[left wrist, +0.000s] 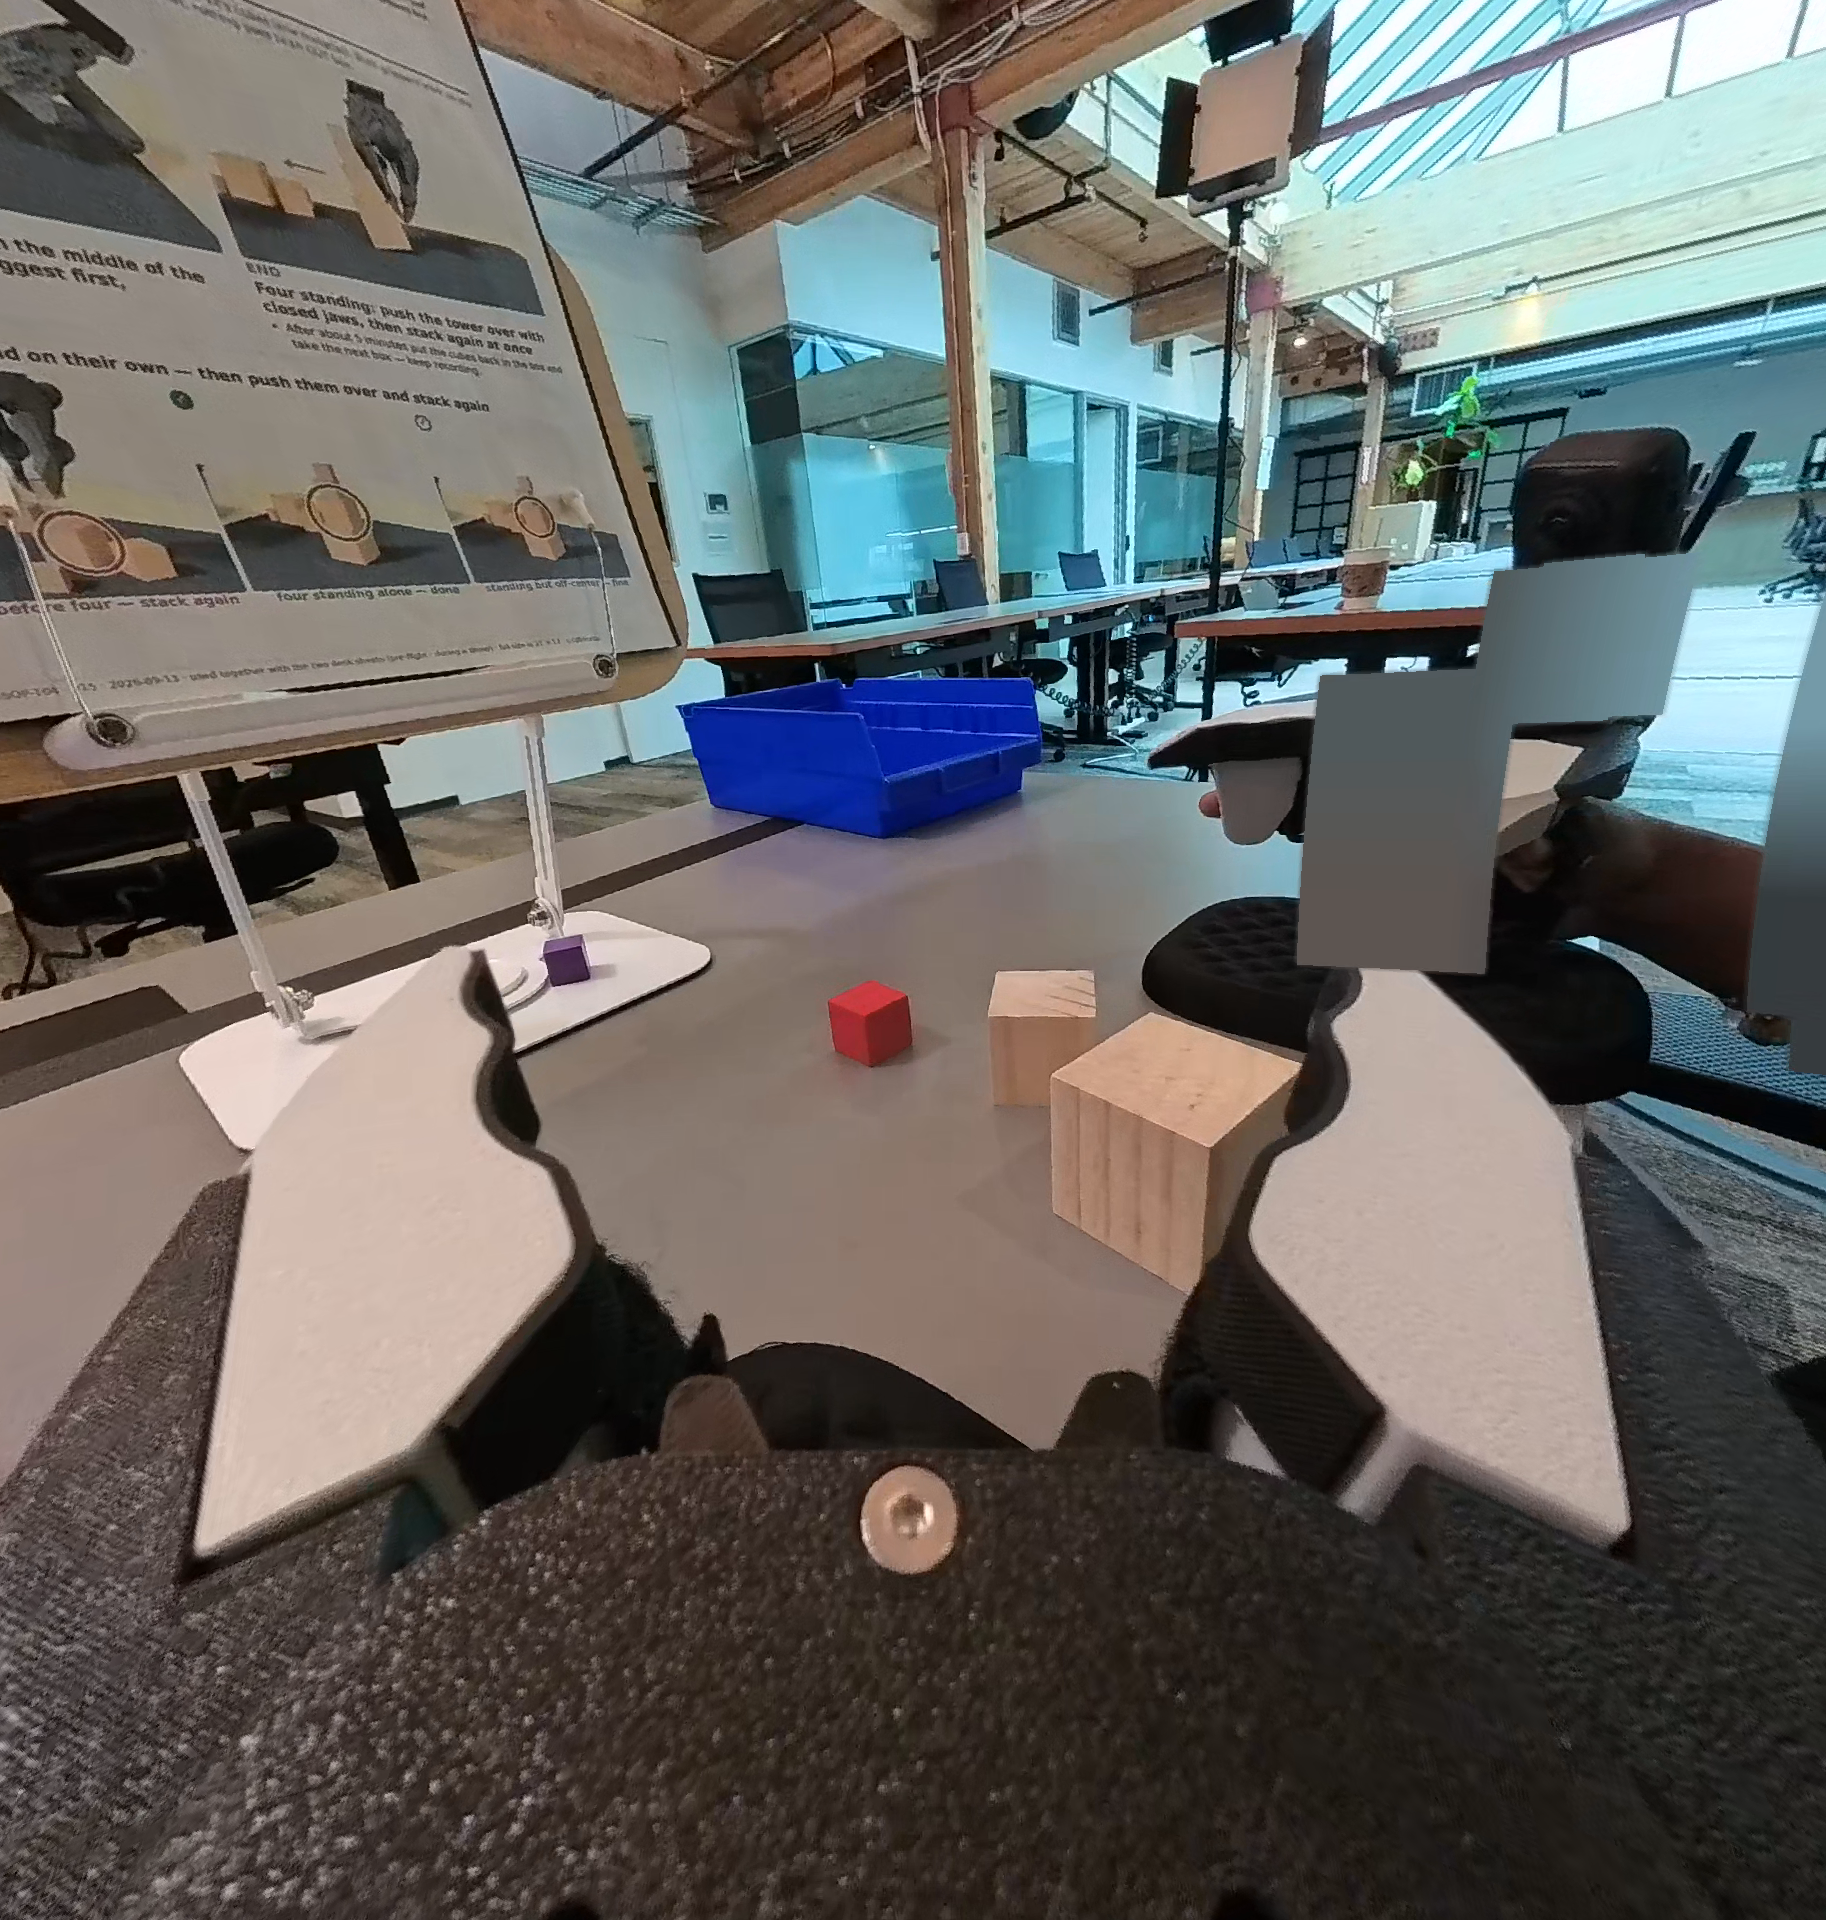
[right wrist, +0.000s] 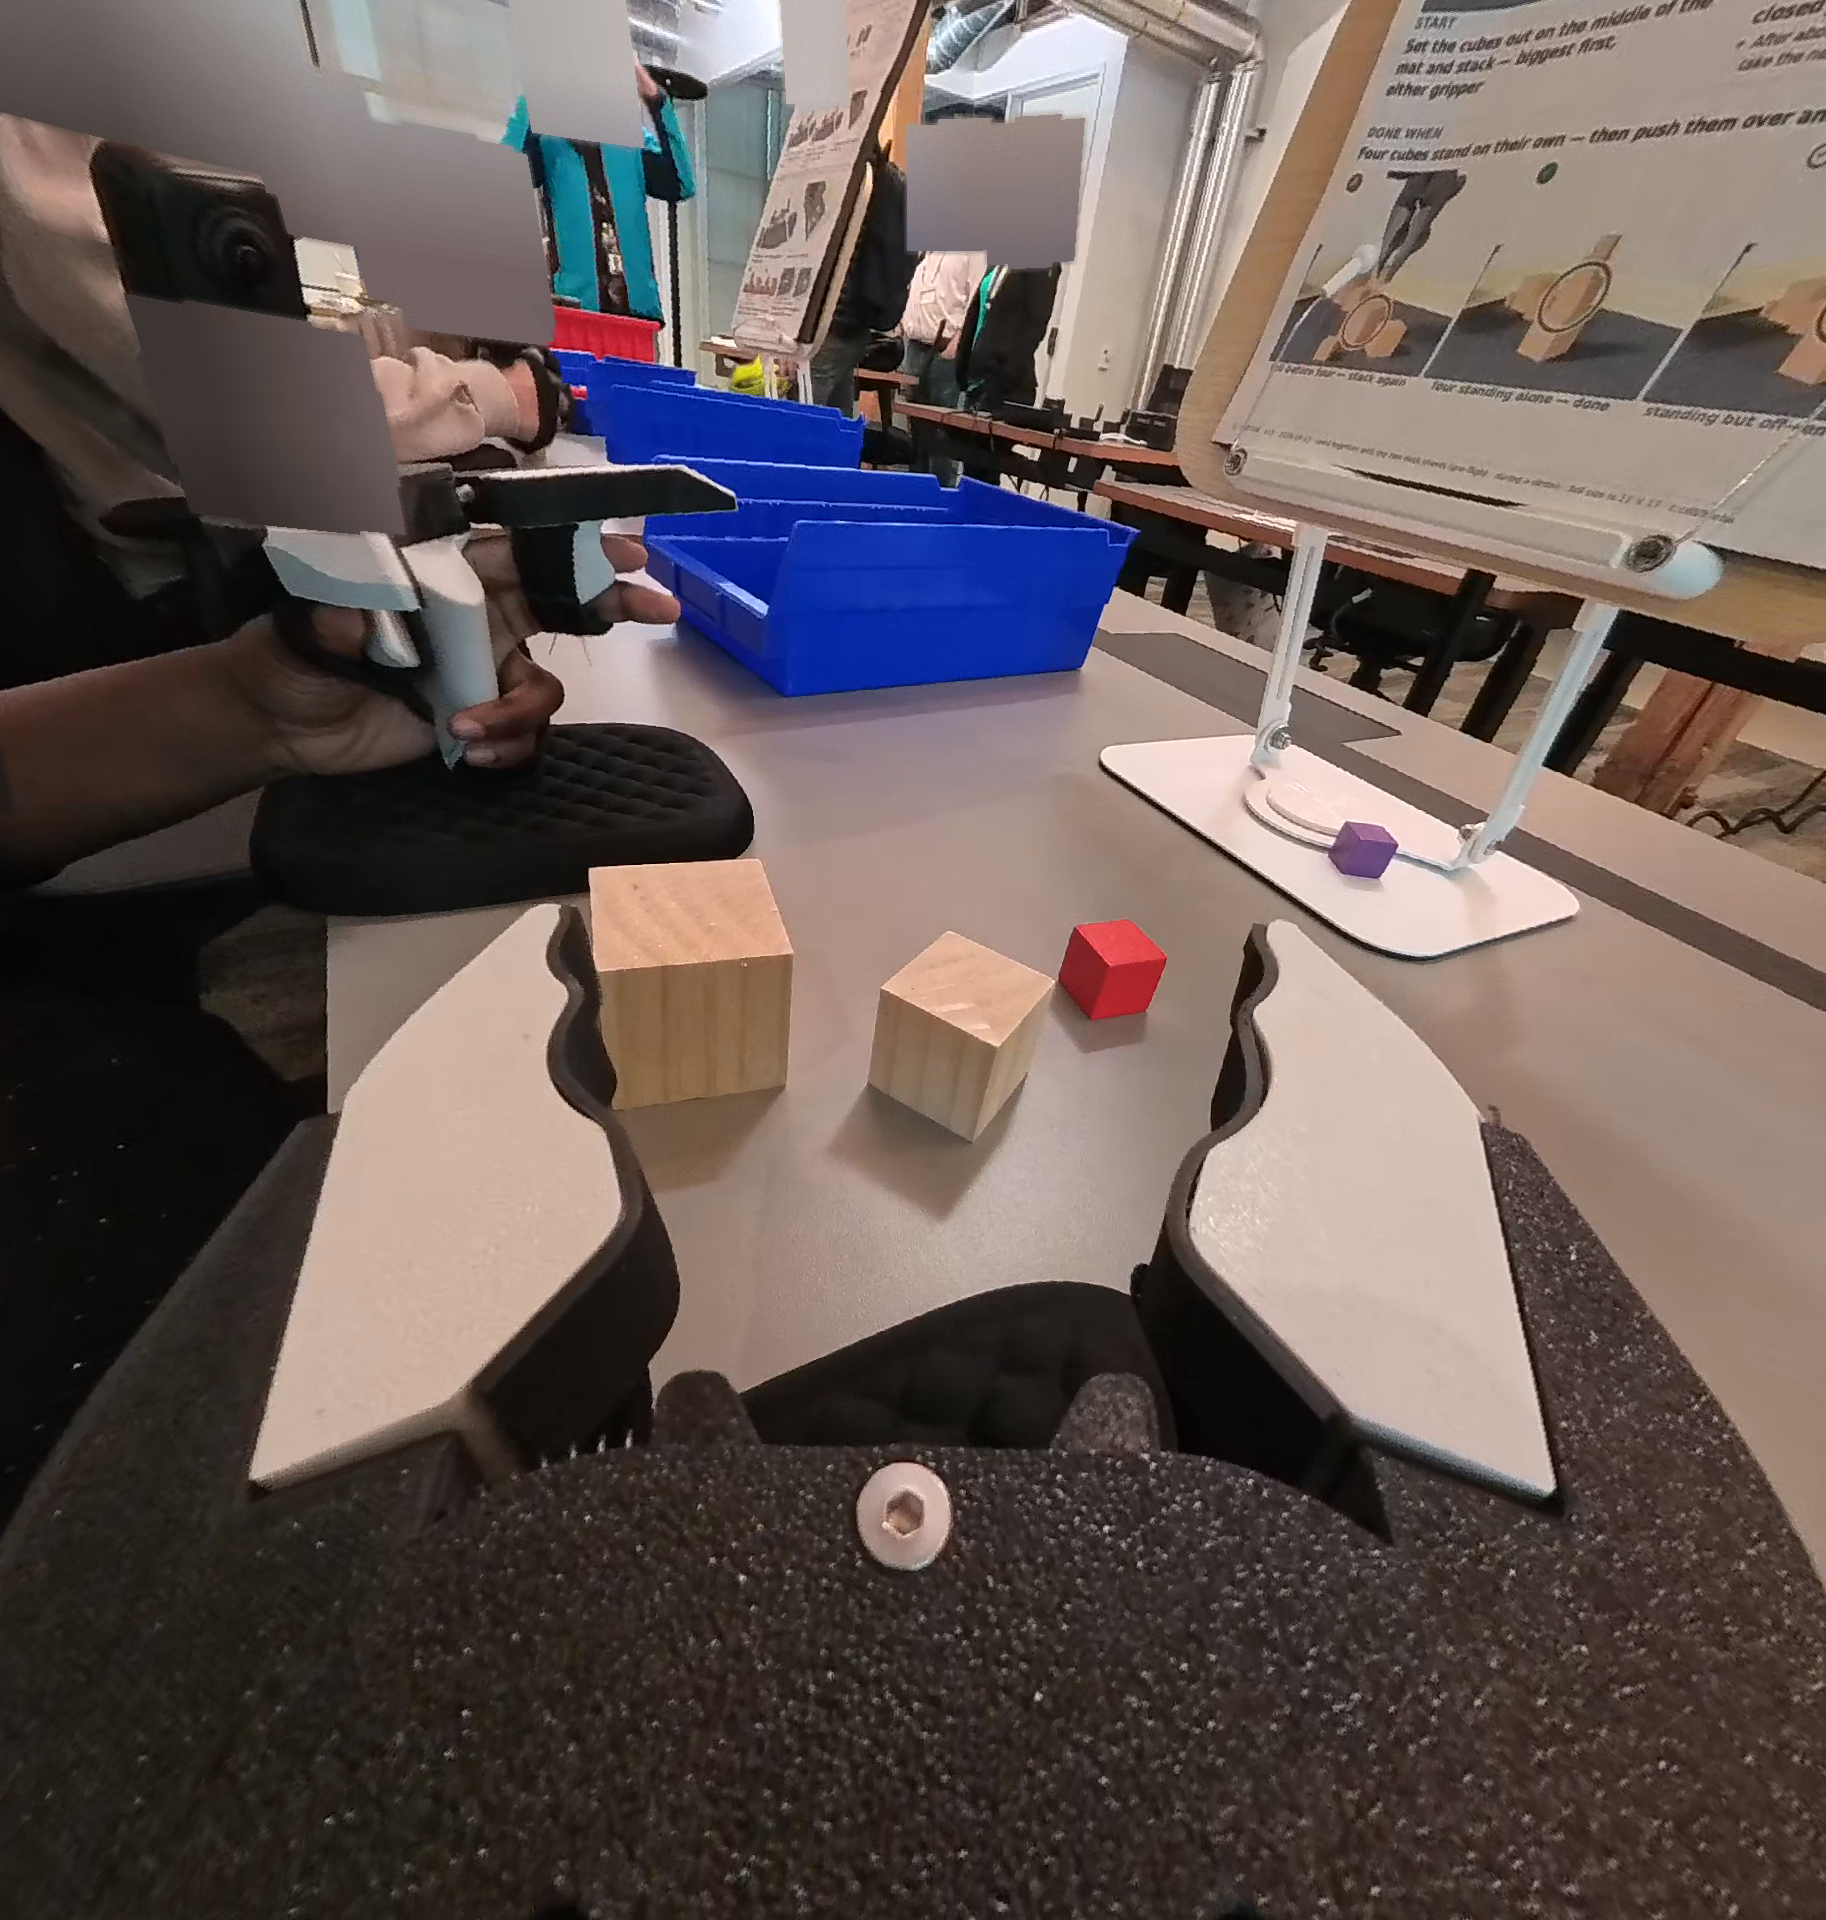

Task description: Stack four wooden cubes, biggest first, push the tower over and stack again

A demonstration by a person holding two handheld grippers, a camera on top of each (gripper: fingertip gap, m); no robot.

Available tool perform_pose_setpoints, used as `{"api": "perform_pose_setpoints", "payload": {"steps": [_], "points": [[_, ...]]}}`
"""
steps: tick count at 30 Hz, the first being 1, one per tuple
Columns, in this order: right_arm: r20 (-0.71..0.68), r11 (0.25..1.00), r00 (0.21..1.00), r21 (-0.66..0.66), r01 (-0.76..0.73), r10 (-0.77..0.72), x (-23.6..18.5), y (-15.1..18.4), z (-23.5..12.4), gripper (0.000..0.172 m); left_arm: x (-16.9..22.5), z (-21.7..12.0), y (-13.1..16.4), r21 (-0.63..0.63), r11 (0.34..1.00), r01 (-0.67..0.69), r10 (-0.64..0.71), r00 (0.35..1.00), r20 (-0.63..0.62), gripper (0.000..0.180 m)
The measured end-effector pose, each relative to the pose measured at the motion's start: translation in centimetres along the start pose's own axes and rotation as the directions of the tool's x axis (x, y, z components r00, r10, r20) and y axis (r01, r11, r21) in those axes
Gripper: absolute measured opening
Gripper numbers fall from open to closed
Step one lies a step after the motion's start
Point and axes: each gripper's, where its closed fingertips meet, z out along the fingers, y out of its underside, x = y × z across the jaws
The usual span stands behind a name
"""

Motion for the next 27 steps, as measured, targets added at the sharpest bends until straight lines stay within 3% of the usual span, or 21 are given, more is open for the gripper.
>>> {"api": "perform_pose_setpoints", "payload": {"steps": [27], "points": [[-0.024,1.000,1.000,-0.029,-0.006,0.006,0.31,0.28,0.28,0.114,-0.16,0.23,0.35,-0.021,1.000,0.009,-0.009,1.000,0.006,0.136]]}}
